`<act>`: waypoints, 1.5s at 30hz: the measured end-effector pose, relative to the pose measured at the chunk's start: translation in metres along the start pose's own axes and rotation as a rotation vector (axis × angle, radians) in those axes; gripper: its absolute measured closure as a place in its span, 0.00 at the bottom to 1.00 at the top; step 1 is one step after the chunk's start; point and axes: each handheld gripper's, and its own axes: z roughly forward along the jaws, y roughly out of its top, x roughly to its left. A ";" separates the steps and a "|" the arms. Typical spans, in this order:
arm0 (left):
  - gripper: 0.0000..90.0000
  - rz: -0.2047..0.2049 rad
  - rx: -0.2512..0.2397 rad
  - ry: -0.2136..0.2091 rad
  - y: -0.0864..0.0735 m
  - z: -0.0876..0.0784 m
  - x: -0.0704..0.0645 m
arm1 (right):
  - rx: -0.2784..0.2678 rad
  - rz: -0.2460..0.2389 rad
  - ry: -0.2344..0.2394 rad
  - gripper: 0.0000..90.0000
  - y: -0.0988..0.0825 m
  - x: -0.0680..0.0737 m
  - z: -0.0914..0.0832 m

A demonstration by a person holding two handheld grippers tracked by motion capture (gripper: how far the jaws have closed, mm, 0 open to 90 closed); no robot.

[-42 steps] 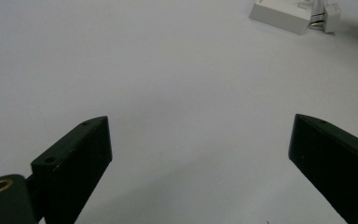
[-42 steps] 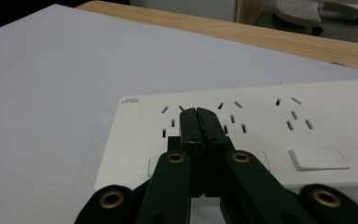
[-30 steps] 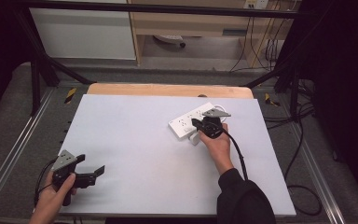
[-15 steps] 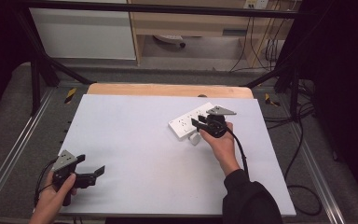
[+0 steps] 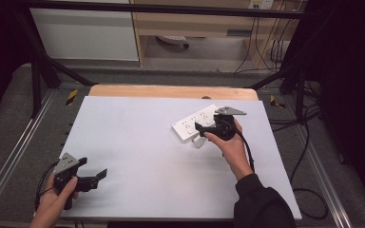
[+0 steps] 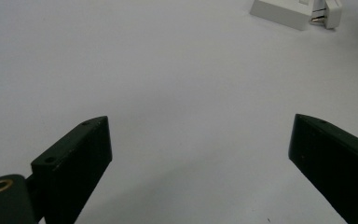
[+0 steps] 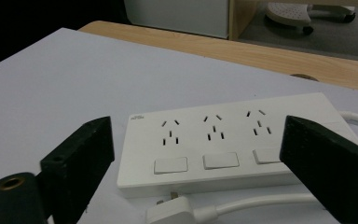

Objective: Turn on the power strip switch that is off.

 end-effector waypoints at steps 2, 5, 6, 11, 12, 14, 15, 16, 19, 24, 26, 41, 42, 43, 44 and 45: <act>0.07 -0.001 0.001 0.000 0.000 0.000 0.000 | -0.003 -0.006 -0.002 0.07 0.001 0.000 -0.004; 0.07 0.000 0.001 0.000 0.000 0.000 0.000 | -0.014 -0.020 -0.014 0.06 0.003 0.001 -0.009; 0.07 0.000 0.001 0.001 0.000 0.000 0.000 | -0.024 -0.025 -0.028 0.06 0.004 0.002 -0.011; 0.07 -0.001 0.001 0.000 0.000 0.000 0.000 | -0.073 -0.029 -0.054 0.06 0.006 0.000 -0.021; 0.07 -0.001 0.001 0.000 0.000 0.000 0.000 | -0.078 -0.025 -0.060 0.06 0.007 0.000 -0.023; 0.07 0.000 0.002 0.000 0.000 0.000 0.000 | -0.081 -0.026 -0.071 0.07 0.007 -0.002 -0.027; 0.07 0.000 0.001 0.000 0.000 0.000 0.000 | -0.081 -0.027 -0.073 0.07 0.007 -0.003 -0.029; 0.07 -0.001 0.002 0.000 0.000 0.000 0.000 | -0.082 -0.026 -0.075 0.07 0.007 -0.004 -0.031; 0.07 -0.001 0.002 0.000 0.000 0.000 0.000 | -0.081 -0.025 -0.075 0.07 0.007 -0.007 -0.038; 0.07 -0.002 0.001 0.001 0.000 0.000 0.000 | -0.102 -0.016 -0.073 0.08 0.005 -0.013 -0.053; 0.07 -0.002 -0.001 0.001 0.000 0.000 0.000 | -0.110 -0.012 -0.073 0.08 0.003 -0.015 -0.059; 0.07 -0.006 -0.002 0.011 0.000 0.000 0.000 | -0.093 -0.018 -0.103 0.06 -0.050 -0.037 -0.116; 0.07 -0.006 -0.003 0.012 0.000 -0.001 0.000 | -0.096 -0.018 -0.105 0.06 -0.053 -0.038 -0.119; 0.07 -0.006 -0.003 0.013 0.000 -0.001 -0.001 | -0.098 -0.019 -0.110 0.06 -0.057 -0.039 -0.122; 0.07 -0.007 -0.002 0.013 0.000 -0.001 -0.001 | -0.098 -0.018 -0.111 0.06 -0.060 -0.040 -0.125; 0.07 -0.007 -0.002 0.013 0.000 -0.001 -0.001 | -0.099 -0.014 -0.114 0.06 -0.064 -0.041 -0.127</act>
